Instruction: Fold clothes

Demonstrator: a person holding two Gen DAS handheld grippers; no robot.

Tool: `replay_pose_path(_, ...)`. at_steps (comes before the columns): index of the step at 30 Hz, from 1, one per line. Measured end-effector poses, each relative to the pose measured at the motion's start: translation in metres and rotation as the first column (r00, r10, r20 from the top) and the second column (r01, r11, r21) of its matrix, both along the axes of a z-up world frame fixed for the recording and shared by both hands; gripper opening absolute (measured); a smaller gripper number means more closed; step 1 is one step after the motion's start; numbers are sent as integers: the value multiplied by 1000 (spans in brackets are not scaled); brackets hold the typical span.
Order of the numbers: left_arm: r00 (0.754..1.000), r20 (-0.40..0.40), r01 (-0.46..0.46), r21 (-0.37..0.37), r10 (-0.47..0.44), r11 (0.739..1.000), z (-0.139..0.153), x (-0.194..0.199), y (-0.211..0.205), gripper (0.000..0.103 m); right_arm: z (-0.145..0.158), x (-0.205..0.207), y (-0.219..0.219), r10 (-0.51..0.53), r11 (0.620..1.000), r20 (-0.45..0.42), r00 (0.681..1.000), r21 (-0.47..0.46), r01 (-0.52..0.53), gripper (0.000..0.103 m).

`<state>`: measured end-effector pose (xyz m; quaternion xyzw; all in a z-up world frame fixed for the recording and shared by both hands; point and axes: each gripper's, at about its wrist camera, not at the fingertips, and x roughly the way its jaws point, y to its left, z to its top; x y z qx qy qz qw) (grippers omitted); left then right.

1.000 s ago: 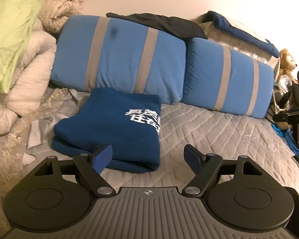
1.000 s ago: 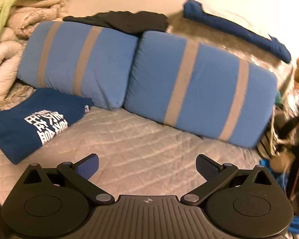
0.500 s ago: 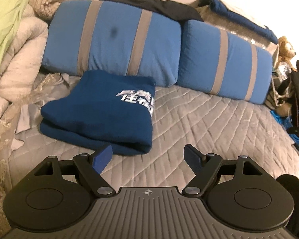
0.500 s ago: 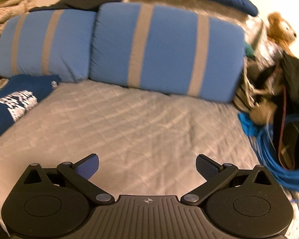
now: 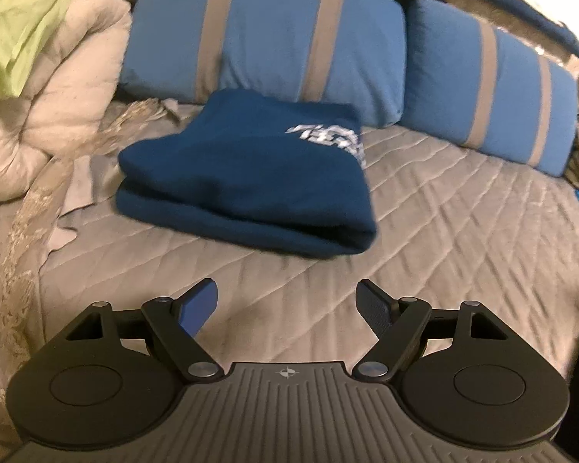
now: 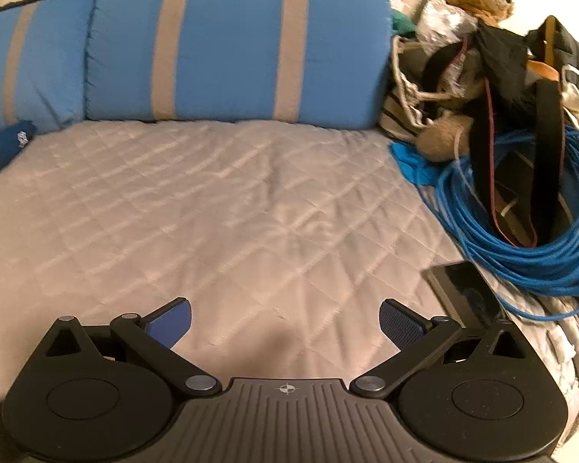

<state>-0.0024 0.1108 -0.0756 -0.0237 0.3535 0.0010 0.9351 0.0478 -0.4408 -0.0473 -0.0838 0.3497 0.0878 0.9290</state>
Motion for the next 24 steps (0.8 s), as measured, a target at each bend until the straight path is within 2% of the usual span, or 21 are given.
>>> replay_pose_path(8,1000,-20,-13,34,14,999,-24,2,12,79,-29,6,-29,-47,999,4,999,15,47,103)
replay_pose_path(16,999,-39,-23,43,25,999,-46,3,23,80,-49,6,-37,-86,996,9,996,8,86,103)
replay_pose_path(19,1000,-26,-14,43,15,999,-49,2,25,87,-53,5,-37,-94,995,20,995,19,93,103)
replay_pose_path(21,1000,-29,-8,47,9,999,-51,5,24,100,-56,5,-37,-99,995,26,995,29,99,103)
replay_pose_path(24,1000,-30,-4,53,5,999,-55,10,22,103,-57,8,-40,-118,991,18,993,60,117,103)
